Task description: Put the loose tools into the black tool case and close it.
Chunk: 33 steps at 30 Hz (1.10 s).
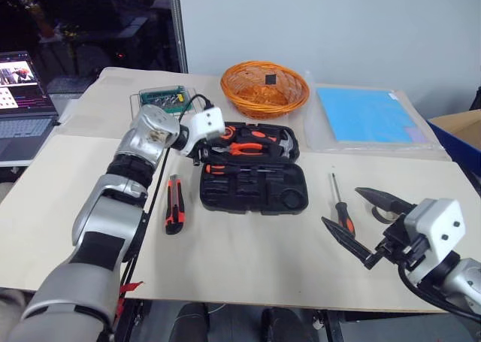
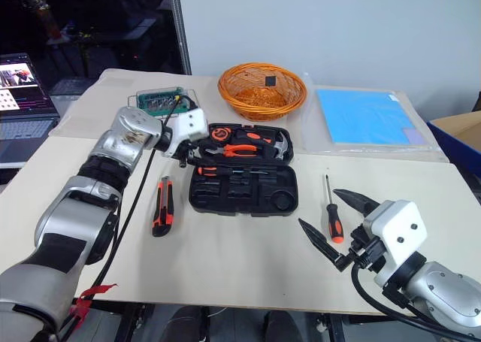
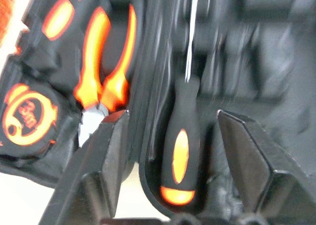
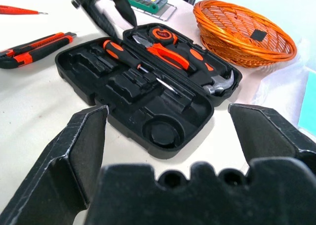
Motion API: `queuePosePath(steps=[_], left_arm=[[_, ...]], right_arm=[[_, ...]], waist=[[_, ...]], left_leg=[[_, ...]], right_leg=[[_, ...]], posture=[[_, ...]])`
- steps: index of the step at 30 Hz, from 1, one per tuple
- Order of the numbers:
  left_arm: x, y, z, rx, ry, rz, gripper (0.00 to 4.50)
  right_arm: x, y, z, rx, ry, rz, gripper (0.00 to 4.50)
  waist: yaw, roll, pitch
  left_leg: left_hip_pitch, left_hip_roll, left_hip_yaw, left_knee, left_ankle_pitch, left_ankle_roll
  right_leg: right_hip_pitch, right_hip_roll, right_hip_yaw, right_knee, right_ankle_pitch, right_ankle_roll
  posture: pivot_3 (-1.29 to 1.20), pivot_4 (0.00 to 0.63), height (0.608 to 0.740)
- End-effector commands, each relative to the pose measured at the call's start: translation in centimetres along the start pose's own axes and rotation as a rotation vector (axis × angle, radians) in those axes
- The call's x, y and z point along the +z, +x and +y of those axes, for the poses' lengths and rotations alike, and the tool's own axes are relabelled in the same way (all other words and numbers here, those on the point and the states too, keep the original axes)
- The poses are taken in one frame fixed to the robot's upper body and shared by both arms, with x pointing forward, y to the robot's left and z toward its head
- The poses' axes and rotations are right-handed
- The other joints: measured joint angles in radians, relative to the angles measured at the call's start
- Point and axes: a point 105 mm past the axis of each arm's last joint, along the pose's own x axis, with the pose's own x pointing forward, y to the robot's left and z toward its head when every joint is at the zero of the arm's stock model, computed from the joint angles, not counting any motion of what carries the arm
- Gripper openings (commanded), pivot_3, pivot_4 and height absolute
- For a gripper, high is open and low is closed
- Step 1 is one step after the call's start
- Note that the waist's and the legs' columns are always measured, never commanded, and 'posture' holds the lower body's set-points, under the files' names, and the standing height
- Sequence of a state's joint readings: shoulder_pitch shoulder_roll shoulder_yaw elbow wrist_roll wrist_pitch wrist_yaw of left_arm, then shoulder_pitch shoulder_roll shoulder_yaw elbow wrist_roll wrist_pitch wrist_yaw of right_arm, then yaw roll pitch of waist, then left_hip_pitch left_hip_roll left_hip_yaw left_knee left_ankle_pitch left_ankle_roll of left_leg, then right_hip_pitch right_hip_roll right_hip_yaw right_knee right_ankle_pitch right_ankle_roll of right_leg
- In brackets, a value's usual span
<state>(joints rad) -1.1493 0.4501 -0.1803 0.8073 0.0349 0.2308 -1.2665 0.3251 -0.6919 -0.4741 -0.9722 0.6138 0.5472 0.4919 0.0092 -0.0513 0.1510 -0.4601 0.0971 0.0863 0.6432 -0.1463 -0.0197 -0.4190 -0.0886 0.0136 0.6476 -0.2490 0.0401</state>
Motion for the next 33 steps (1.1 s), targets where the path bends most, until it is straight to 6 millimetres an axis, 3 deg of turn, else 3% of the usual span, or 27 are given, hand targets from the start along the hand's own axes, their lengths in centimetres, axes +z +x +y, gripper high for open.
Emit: queuePosePath(steps=[1, 4, 8, 11, 14, 16, 20, 25, 28, 33], left_arm=[[2.3, 0.1, -1.5, 0.030, -0.096, -0.235, 0.88], [3.6, -1.2, -4.1, -0.030, -0.116, -0.358, 0.03], [3.1, -3.2, -8.0, -0.133, -0.122, -0.338, 0.03], [3.5, -4.2, -10.5, -0.212, -0.112, -0.329, 0.76], [3.9, -4.5, -12.5, -0.256, -0.084, -0.310, 1.97], [4.1, -4.3, -13.8, -0.277, -0.073, -0.298, 2.76], [4.4, -3.9, -14.7, -0.298, -0.056, -0.254, 4.26], [4.5, -3.7, -14.5, -0.280, -0.052, -0.246, 4.42], [4.3, -3.8, -14.6, -0.287, -0.054, -0.243, 4.50], [4.0, -3.7, -14.3, -0.270, -0.055, -0.248, 4.50]], right_arm=[[-0.4, -0.1, -2.1, -0.140, 0.024, 0.008, 4.50], [-1.4, -0.8, -4.3, -0.266, -0.004, 0.086, 4.50], [-5.2, -1.4, -6.5, -0.379, 0.002, 0.364, 4.50], [-6.9, -1.1, -6.8, -0.356, 0.073, 0.495, 4.50], [-8.0, -0.3, -7.1, -0.342, 0.227, 0.531, 4.50], [-8.6, -0.8, -7.6, -0.360, 0.268, 0.568, 4.50], [-9.5, 0.6, -7.6, -0.326, 0.405, 0.580, 4.50], [-11.3, 2.0, -7.0, -0.265, 0.527, 0.639, 4.50], [-11.5, 2.7, -6.2, -0.203, 0.520, 0.662, 3.84], [-12.5, 3.3, -5.5, -0.162, 0.433, 0.723, 2.11]], waist=[[0.002, 0.001, -0.001], [0.001, 0.001, -0.001], [-0.006, 0.003, -0.002], [-0.012, 0.007, -0.003], [-0.012, 0.007, -0.003], [-0.009, 0.008, -0.003], [-0.001, 0.007, -0.003], [-0.007, 0.008, -0.002], [-0.006, 0.009, -0.002], [-0.007, 0.009, -0.002]], left_leg=[[0.000, 0.000, 0.000, 0.000, 0.000, 0.000], [0.000, 0.000, 0.000, 0.000, 0.000, 0.000], [0.000, 0.000, 0.000, 0.000, 0.000, 0.000], [0.003, 0.000, 0.000, 0.000, 0.000, 0.000], [0.005, 0.000, -0.001, 0.000, 0.002, 0.003], [0.005, 0.000, -0.001, 0.000, 0.002, 0.003], [0.005, -0.004, -0.002, 0.000, 0.003, 0.004], [0.005, -0.006, -0.004, 0.000, 0.003, 0.005], [0.005, -0.008, -0.005, 0.000, 0.003, 0.006], [0.004, -0.009, -0.005, 0.000, 0.003, 0.006]], right_leg=[[0.001, 0.000, 0.000, 0.000, 0.000, 0.000], [0.000, 0.000, 0.000, 0.000, 0.000, 0.000], [0.000, 0.000, 0.000, 0.001, 0.000, 0.000], [0.002, 0.000, 0.001, 0.001, 0.000, 0.000], [0.003, 0.000, 0.001, 0.001, 0.000, -0.001], [0.004, 0.001, 0.001, 0.001, 0.001, -0.002], [0.007, 0.000, 0.003, -0.001, -0.002, -0.006], [0.008, -0.001, 0.005, -0.001, -0.002, -0.005], [0.009, -0.001, 0.005, -0.001, -0.001, 0.000], [0.009, -0.002, 0.005, -0.001, 0.000, 0.003]], posture=[[0.00, 0.150, 0.740], [0.00, 0.150, 0.740], [0.00, 0.150, 0.740], [0.00, 0.150, 0.740], [0.00, 0.150, 0.740], [0.00, 0.150, 0.740], [0.00, 0.150, 0.740], [0.00, 0.150, 0.740], [0.00, 0.150, 0.740], [0.00, 0.150, 0.740]])
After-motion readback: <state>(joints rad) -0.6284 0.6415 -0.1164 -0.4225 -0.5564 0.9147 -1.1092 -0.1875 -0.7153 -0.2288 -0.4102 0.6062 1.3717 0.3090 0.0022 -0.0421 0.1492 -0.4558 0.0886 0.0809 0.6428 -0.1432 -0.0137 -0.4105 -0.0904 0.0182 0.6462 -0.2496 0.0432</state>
